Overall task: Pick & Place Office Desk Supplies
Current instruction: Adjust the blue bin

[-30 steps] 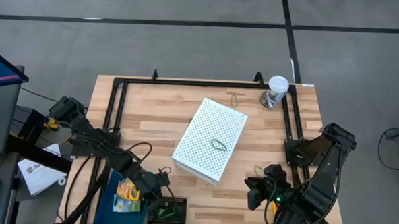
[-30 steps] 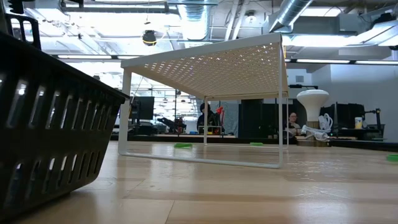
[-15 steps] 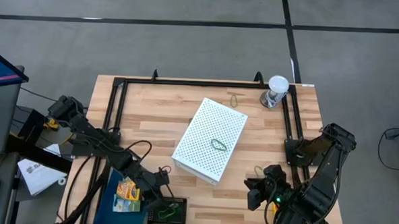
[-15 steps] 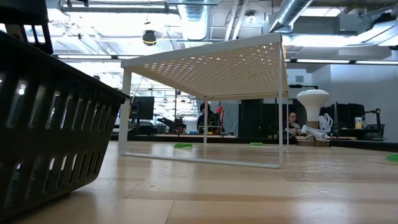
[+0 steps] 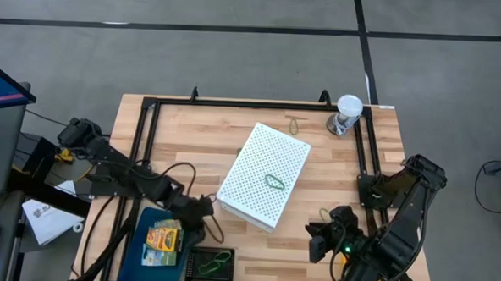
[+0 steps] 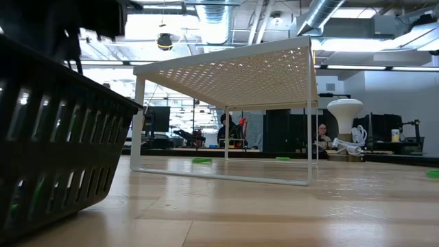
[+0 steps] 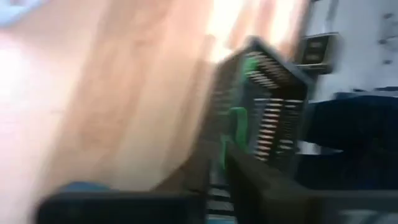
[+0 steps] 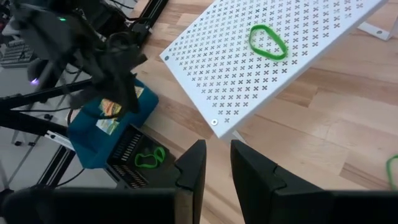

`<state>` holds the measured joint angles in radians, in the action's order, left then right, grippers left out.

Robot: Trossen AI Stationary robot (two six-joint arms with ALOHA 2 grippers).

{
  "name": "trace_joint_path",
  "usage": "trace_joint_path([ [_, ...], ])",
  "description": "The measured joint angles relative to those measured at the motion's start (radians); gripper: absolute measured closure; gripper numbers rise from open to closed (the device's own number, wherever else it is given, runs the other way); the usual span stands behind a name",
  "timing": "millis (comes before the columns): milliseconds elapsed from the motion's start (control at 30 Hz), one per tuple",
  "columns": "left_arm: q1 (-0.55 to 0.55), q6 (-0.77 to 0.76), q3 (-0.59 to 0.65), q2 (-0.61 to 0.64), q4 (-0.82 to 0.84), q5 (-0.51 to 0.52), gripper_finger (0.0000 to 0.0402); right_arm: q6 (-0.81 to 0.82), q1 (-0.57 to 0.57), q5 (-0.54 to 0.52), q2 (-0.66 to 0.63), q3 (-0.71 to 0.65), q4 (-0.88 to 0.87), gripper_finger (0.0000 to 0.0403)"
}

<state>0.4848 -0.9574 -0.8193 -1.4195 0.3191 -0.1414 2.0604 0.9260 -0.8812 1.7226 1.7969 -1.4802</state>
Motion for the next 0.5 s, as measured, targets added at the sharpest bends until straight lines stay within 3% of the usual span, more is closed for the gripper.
trace_joint_path([
  [167, -0.071, 0.011, 0.046, -0.001, 0.021, -0.008, 0.0398, -0.002, -0.006, -0.004, 0.0, 0.0, 0.002, 0.033],
  [500, -0.118, -0.038, 0.139, 0.003, 0.016, -0.078, 0.0401, -0.002, -0.006, -0.007, 0.0, 0.0, 0.023, 0.033],
])
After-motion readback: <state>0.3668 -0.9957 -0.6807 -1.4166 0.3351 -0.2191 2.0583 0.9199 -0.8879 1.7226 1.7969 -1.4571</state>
